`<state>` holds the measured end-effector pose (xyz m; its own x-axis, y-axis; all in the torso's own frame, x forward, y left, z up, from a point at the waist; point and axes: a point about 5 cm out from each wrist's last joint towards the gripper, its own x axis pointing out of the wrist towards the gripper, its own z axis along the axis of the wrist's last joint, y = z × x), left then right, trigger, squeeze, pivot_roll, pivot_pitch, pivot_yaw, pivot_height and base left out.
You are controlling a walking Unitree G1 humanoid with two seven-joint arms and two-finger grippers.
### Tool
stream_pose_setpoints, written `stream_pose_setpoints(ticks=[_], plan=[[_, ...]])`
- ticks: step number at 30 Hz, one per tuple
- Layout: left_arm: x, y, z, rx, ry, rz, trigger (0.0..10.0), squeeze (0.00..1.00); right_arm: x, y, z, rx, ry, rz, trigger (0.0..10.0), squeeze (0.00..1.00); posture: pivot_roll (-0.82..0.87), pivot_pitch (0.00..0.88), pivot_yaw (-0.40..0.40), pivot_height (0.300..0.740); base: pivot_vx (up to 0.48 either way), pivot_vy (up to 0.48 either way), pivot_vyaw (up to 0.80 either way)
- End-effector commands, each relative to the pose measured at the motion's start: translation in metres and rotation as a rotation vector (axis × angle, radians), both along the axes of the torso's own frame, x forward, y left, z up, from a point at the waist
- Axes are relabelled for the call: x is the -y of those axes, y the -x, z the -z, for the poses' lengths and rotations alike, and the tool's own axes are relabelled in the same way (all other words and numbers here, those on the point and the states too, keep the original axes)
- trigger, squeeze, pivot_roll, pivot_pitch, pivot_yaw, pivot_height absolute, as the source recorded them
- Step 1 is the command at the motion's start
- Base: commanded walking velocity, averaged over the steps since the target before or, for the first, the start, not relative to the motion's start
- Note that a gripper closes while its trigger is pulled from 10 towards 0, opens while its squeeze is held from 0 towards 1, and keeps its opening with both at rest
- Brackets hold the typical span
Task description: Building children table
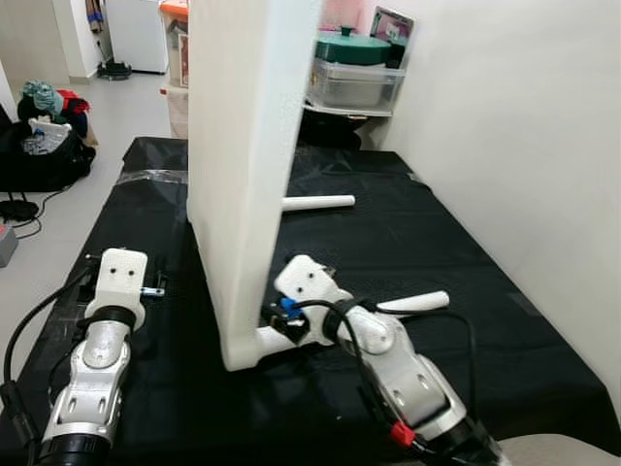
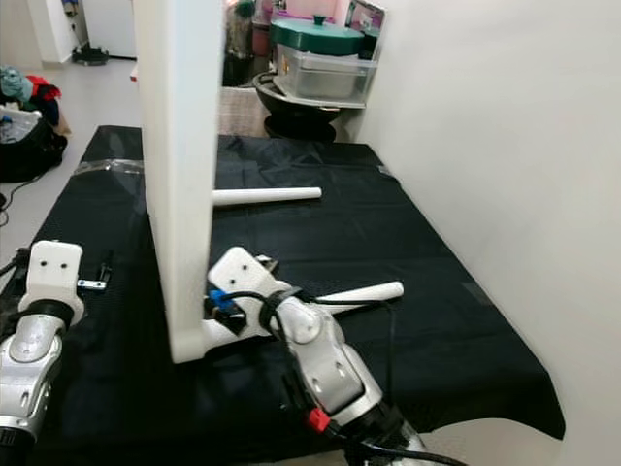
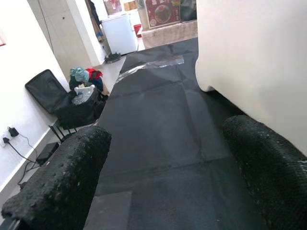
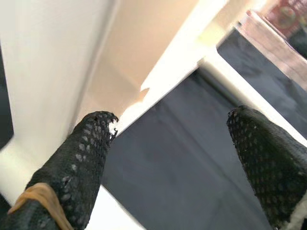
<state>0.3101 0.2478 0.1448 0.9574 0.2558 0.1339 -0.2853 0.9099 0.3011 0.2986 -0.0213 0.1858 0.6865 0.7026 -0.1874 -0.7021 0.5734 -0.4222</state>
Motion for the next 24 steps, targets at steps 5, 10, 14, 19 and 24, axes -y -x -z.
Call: stream_pose_setpoints(ticks=[5, 10, 14, 19, 24], plan=[[0.003, -0.001, 0.005, -0.025, 0.000, -0.003, 10.0, 0.00, -0.018, 0.004, -0.009, -0.026, -0.043, -0.060, 10.0, 0.42, 0.12, 0.000, -0.142, 0.740, 0.000, 0.000, 0.00], [0.002, -0.001, 0.004, -0.024, -0.003, -0.015, 10.0, 0.00, -0.025, -0.013, -0.013, -0.037, -0.050, 0.022, 10.0, 0.42, 0.12, 0.000, -0.149, 0.740, 0.000, 0.000, 0.00], [0.002, 0.000, 0.005, -0.025, -0.003, -0.018, 10.0, 0.00, -0.014, -0.020, -0.006, -0.033, 0.000, 0.073, 10.0, 0.42, 0.13, 0.000, -0.153, 0.740, 0.000, 0.000, 0.00], [-0.002, 0.014, 0.006, 0.009, 0.014, -0.051, 10.0, 0.00, 0.039, -0.028, 0.013, -0.041, 0.089, 0.198, 10.0, 0.41, 0.13, 0.000, -0.162, 0.740, 0.000, 0.000, 0.00], [0.015, 0.033, 0.007, 0.035, 0.028, 0.030, 10.0, 0.00, 0.092, -0.027, 0.001, 0.045, -0.046, 0.356, 10.0, 0.41, 0.12, 0.000, -0.157, 0.740, 0.000, 0.000, 0.00]])
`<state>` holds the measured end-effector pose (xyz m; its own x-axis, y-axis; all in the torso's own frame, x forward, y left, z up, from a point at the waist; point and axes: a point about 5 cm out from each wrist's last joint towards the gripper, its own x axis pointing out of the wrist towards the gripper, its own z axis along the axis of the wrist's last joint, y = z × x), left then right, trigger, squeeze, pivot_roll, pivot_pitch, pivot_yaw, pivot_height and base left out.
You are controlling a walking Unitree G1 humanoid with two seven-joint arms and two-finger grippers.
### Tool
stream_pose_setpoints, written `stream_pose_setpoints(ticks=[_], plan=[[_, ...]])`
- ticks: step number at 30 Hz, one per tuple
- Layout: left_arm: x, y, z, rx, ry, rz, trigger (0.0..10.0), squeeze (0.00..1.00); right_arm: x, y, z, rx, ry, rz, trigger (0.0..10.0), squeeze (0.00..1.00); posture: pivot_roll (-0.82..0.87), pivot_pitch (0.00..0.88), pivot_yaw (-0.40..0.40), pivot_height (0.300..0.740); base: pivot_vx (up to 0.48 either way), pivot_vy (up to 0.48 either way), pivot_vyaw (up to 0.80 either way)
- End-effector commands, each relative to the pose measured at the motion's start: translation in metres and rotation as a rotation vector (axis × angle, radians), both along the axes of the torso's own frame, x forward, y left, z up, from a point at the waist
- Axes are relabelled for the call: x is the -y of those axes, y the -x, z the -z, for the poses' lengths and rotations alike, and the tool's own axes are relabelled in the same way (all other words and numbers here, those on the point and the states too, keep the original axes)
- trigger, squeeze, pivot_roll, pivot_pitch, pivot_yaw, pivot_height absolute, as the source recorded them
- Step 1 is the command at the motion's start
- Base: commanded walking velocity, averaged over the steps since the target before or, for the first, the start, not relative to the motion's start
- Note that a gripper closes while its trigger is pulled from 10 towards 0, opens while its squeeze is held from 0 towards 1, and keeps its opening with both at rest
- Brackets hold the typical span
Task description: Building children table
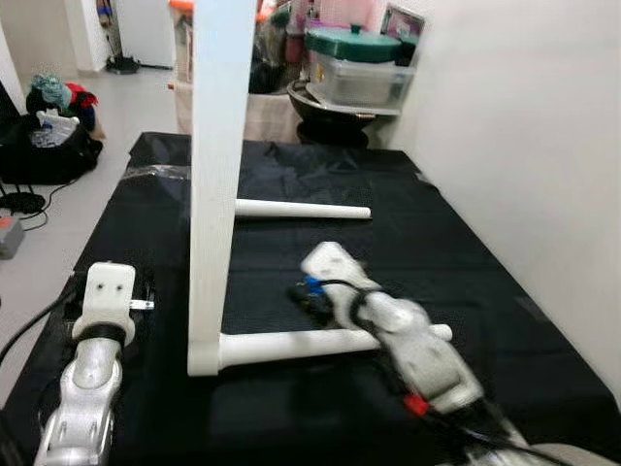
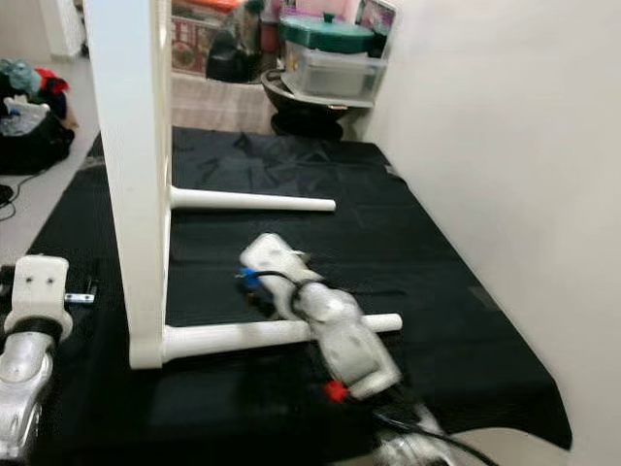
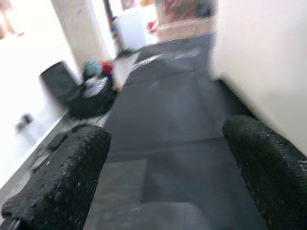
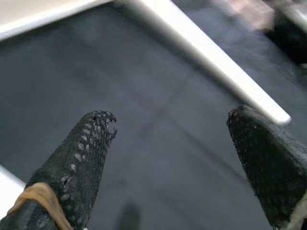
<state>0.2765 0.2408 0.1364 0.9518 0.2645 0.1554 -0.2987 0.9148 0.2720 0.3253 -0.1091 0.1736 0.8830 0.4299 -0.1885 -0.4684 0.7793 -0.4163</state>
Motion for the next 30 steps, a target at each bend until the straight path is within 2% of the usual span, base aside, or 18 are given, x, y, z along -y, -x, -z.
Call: stream_pose_setpoints(ticks=[1, 2, 4, 7, 8, 17, 21, 30], plan=[[0.008, 0.000, -0.001, 0.007, 0.005, 0.036, 10.0, 0.00, 0.004, 0.000, -0.011, 0.056, -0.032, 0.011, 10.0, 0.41, 0.12, 0.000, -0.157, 0.740, 0.000, 0.000, 0.00], [0.016, 0.006, 0.001, 0.004, 0.009, 0.075, 10.0, 0.00, 0.022, 0.002, -0.016, 0.096, -0.078, 0.085, 10.0, 0.17, 0.12, 0.000, -0.155, 0.740, 0.000, 0.000, 0.00], [0.024, 0.014, 0.003, -0.007, 0.008, 0.123, 10.0, 0.00, 0.045, 0.010, -0.019, 0.137, -0.158, 0.187, 10.0, 0.11, 0.12, 0.000, -0.146, 0.740, 0.000, 0.000, 0.00], [0.026, 0.015, 0.003, -0.010, 0.006, 0.130, 10.0, 0.00, 0.049, 0.013, -0.019, 0.140, -0.181, 0.206, 10.0, 0.11, 0.12, 0.000, -0.146, 0.740, 0.000, 0.000, 0.00], [0.025, 0.017, 0.001, -0.012, 0.003, 0.127, 10.0, 0.00, 0.050, 0.016, -0.019, 0.146, -0.195, 0.210, 10.0, 0.00, 0.11, 0.000, -0.133, 0.740, 0.000, 0.000, 0.00], [0.017, 0.027, -0.008, 0.001, -0.010, 0.078, 10.0, 0.00, 0.044, 0.020, -0.021, 0.170, -0.254, 0.202, 10.0, 0.00, 0.13, 0.000, -0.137, 0.740, -0.202, 0.000, 0.00], [0.017, 0.027, -0.009, 0.001, -0.010, 0.076, 10.0, 0.00, 0.044, 0.020, -0.021, 0.172, -0.258, 0.201, 10.0, 0.00, 0.13, 0.000, -0.137, 0.740, -0.330, 0.000, 0.00], [0.009, 0.038, -0.009, -0.030, -0.032, 0.038, 10.0, 0.00, 0.049, 0.023, -0.022, 0.175, -0.275, 0.210, 10.0, 0.00, 0.14, 0.000, -0.138, 0.740, -0.312, 0.000, 0.00]])
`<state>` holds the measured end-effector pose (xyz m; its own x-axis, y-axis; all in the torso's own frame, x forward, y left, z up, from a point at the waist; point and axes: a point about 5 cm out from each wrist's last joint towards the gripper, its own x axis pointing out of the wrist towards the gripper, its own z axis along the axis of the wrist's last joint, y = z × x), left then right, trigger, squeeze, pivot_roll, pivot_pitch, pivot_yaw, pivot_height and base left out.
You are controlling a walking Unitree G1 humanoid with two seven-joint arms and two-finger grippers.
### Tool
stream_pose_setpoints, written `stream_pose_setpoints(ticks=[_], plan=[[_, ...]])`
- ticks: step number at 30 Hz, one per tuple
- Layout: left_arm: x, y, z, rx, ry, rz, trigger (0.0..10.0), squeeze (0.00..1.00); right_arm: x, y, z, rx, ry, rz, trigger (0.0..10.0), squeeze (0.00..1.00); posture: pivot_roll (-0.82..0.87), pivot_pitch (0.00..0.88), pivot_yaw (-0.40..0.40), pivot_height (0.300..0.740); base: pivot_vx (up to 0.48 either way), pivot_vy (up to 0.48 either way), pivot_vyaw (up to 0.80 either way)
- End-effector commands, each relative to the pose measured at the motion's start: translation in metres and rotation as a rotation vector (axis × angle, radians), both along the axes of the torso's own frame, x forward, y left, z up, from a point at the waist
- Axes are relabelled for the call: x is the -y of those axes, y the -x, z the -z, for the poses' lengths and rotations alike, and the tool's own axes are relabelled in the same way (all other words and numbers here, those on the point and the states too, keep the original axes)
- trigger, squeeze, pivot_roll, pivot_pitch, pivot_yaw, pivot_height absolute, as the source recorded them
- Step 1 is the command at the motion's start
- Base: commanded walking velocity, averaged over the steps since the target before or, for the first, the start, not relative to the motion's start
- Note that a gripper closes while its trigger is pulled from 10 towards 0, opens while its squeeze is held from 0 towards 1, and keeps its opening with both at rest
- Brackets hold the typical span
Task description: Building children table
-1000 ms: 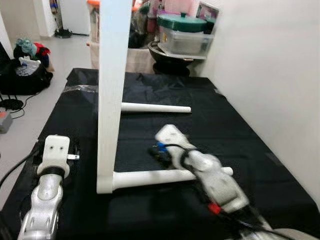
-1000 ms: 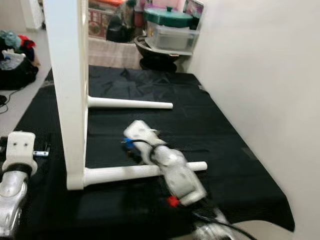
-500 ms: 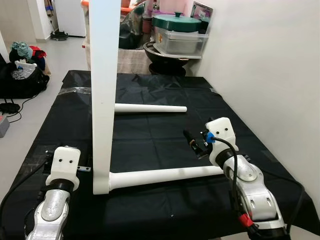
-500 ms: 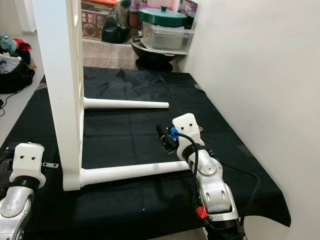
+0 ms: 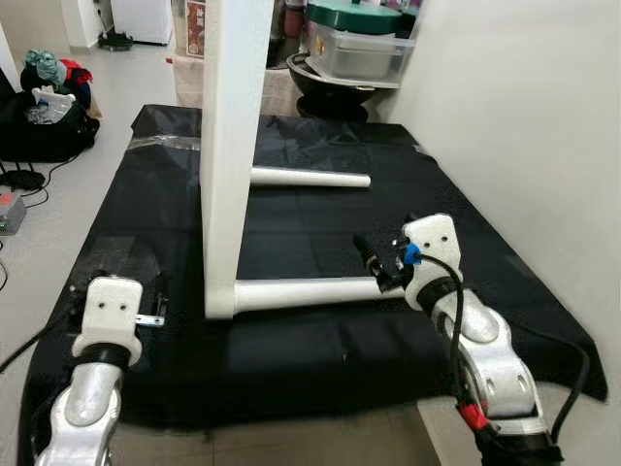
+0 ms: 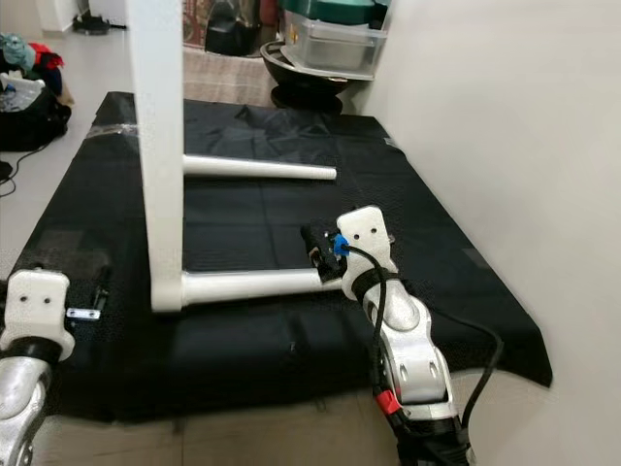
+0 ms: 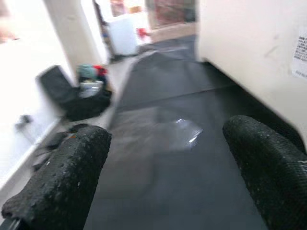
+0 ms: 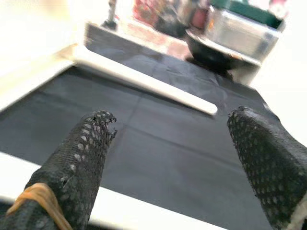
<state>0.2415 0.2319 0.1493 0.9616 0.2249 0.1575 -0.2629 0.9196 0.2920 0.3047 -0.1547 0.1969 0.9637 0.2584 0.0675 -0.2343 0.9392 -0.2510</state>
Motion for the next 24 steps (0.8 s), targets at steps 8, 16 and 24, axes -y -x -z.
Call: stream_pose_setpoints(ticks=[8, 16, 24], plan=[[0.014, -0.003, 0.004, -0.038, 0.004, 0.064, 10.0, 0.00, 0.013, -0.001, 0.000, 0.004, -0.033, 0.092, 10.0, 0.00, 0.12, 0.000, -0.127, 0.740, 0.000, 0.000, 0.00], [0.024, -0.017, 0.004, -0.059, 0.038, 0.164, 10.0, 0.00, 0.025, 0.007, 0.016, -0.039, -0.088, 0.252, 10.0, 0.00, 0.10, 0.000, -0.108, 0.740, 0.000, -0.328, 0.00], [0.058, -0.026, 0.003, -0.090, 0.081, 0.455, 10.0, 0.00, 0.046, 0.019, 0.024, -0.019, -0.109, 0.441, 10.0, 0.00, 0.08, 0.000, -0.099, 0.740, 0.000, -0.285, 0.00]])
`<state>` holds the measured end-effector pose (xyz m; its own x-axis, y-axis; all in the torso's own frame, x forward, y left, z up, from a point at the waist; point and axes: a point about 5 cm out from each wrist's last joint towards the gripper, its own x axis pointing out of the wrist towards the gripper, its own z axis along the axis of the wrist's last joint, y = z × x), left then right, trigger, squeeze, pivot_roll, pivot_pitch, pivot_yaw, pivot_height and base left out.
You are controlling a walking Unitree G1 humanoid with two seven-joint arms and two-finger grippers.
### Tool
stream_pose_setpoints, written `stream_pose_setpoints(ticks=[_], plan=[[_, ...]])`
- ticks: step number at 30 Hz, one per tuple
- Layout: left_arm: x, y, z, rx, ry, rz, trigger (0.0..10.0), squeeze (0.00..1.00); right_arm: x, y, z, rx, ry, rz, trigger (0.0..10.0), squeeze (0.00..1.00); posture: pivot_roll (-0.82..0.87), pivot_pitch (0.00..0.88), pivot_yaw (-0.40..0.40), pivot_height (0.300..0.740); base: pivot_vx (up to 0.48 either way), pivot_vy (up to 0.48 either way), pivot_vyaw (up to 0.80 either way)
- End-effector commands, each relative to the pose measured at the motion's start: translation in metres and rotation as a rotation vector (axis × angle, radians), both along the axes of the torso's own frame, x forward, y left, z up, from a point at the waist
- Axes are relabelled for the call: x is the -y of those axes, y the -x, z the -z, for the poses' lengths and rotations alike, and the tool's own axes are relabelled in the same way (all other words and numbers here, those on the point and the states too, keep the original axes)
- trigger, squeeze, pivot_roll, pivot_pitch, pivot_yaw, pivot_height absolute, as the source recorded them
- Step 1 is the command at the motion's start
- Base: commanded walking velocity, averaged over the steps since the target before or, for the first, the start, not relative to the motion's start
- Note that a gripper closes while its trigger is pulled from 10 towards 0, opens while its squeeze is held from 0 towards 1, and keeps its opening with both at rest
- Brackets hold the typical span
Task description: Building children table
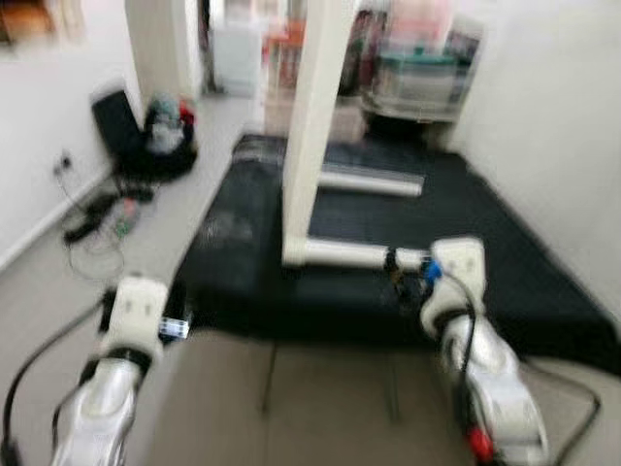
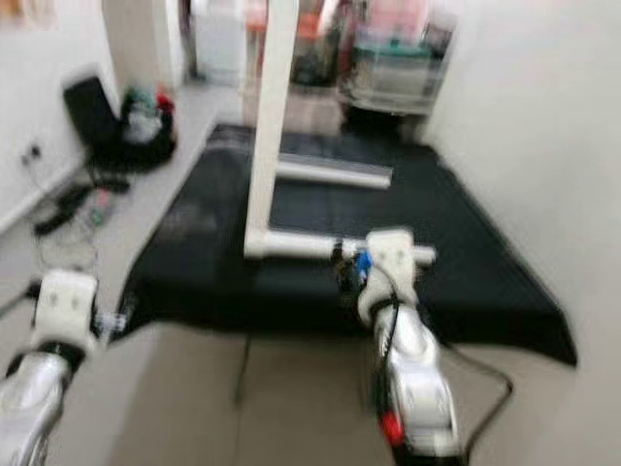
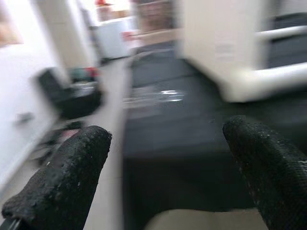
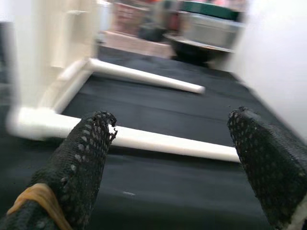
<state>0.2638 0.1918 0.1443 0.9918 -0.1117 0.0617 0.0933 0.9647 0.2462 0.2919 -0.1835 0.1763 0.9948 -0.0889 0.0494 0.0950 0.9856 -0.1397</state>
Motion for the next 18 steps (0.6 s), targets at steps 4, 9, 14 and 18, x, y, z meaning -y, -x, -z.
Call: stream_pose_setpoints(ticks=[4, 9, 14, 18], plan=[[0.020, -0.005, -0.004, 0.011, 0.037, 0.135, 10.0, 0.00, 0.019, 0.008, 0.002, 0.014, 0.000, 0.122, 10.0, 0.00, 0.08, 0.000, -0.097, 0.740, 0.000, 0.000, 0.00], [0.020, -0.011, -0.006, 0.017, 0.043, 0.140, 10.0, 0.00, 0.022, 0.010, 0.005, -0.006, -0.029, 0.166, 10.0, 0.00, 0.08, 0.000, -0.094, 0.740, 0.000, -0.146, 0.00], [0.018, -0.015, -0.008, 0.029, 0.066, 0.121, 10.0, 0.00, 0.020, 0.010, 0.006, -0.009, -0.009, 0.170, 10.0, 0.00, 0.07, 0.000, -0.091, 0.740, 0.000, -0.202, 0.00], [0.014, -0.021, -0.012, 0.049, 0.107, 0.099, 10.0, 0.00, 0.017, 0.009, 0.006, -0.007, -0.007, 0.171, 10.0, 0.00, 0.07, 0.000, -0.093, 0.740, 0.000, 0.000, 0.00]])
